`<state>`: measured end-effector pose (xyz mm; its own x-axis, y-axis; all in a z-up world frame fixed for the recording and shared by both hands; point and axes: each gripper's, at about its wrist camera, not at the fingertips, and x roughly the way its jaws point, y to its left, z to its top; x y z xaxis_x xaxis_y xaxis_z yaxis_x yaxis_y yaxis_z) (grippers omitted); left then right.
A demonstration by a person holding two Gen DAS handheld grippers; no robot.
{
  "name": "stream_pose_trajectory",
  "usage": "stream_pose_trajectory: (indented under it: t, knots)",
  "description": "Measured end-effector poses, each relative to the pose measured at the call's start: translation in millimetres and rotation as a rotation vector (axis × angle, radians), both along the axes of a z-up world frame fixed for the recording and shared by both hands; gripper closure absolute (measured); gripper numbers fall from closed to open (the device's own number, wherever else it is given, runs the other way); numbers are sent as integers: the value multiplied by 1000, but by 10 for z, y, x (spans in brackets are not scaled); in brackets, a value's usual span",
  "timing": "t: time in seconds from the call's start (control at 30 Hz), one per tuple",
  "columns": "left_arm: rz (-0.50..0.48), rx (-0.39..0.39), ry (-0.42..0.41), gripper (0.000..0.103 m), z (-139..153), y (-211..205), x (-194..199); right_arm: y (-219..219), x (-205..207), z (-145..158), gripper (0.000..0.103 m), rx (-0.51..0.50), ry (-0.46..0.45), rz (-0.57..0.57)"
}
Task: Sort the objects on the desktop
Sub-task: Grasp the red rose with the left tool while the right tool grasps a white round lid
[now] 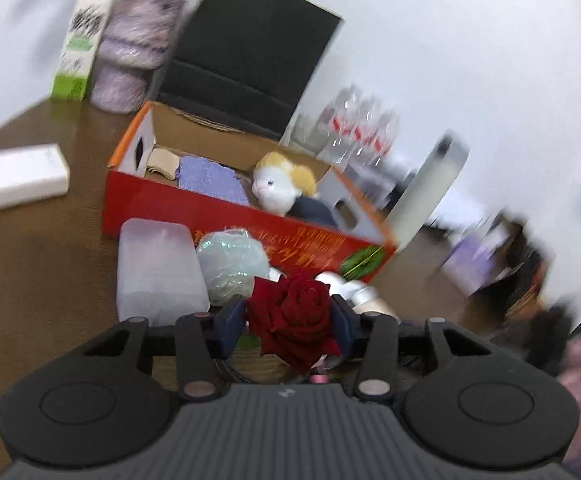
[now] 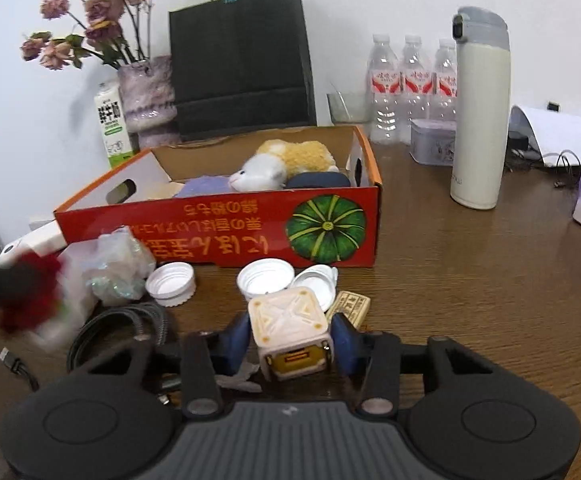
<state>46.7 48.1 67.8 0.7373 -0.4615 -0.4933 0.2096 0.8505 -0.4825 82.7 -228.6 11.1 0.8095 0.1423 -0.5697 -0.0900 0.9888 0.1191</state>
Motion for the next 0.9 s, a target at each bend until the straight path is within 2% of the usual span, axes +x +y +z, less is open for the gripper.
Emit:
stream_pose_trajectory:
  t: [0.13, 0.23, 0.33, 0.47, 0.57, 0.6, 0.63, 0.7, 0.77, 0.8, 0.83, 0.87, 0.9]
  knots:
    - [-18, -136, 57, 57, 53, 274, -123, 22, -124, 23, 64, -1, -11, 8]
    - [-27, -184, 71, 57, 34, 324, -257, -6, -354, 177, 66, 35, -48, 11]
    - [-22, -112, 88, 57, -70, 207, -382, 56, -629, 264, 66, 2, -70, 87]
    - [-60, -79, 148, 57, -265, 47, -484, 141, -882, 174, 65, -87, -23, 109]
    - [-73, -60, 165, 57, -327, -8, -539, 242, -1173, 247, 53, -117, -92, 159]
    - [-80, -56, 170, 57, -335, -20, -549, 305, -1290, 270, 46, -106, -128, 226]
    - [-87, -54, 169, 57, -329, -35, -560, 369, -1379, 268, 43, -99, -145, 295]
    - [-90, -46, 161, 57, -324, -58, -591, 539, -1432, 195, 44, -114, -127, 397]
    - [-97, -54, 150, 58, -288, -64, -621, 694, -1408, 95, 48, -150, -95, 429]
    - [-100, -58, 145, 58, -278, -72, -635, 734, -1389, 58, 52, -151, -87, 431]
    - [-101, -57, 139, 58, -265, -69, -654, 755, -1372, 31, 52, -141, -77, 435]
    - [-99, -42, 136, 58, -257, -84, -657, 768, -1358, 20, 56, -127, -71, 440]
    - [-91, -24, 131, 58, -257, -87, -675, 769, -1344, 21, 64, -111, -69, 447]
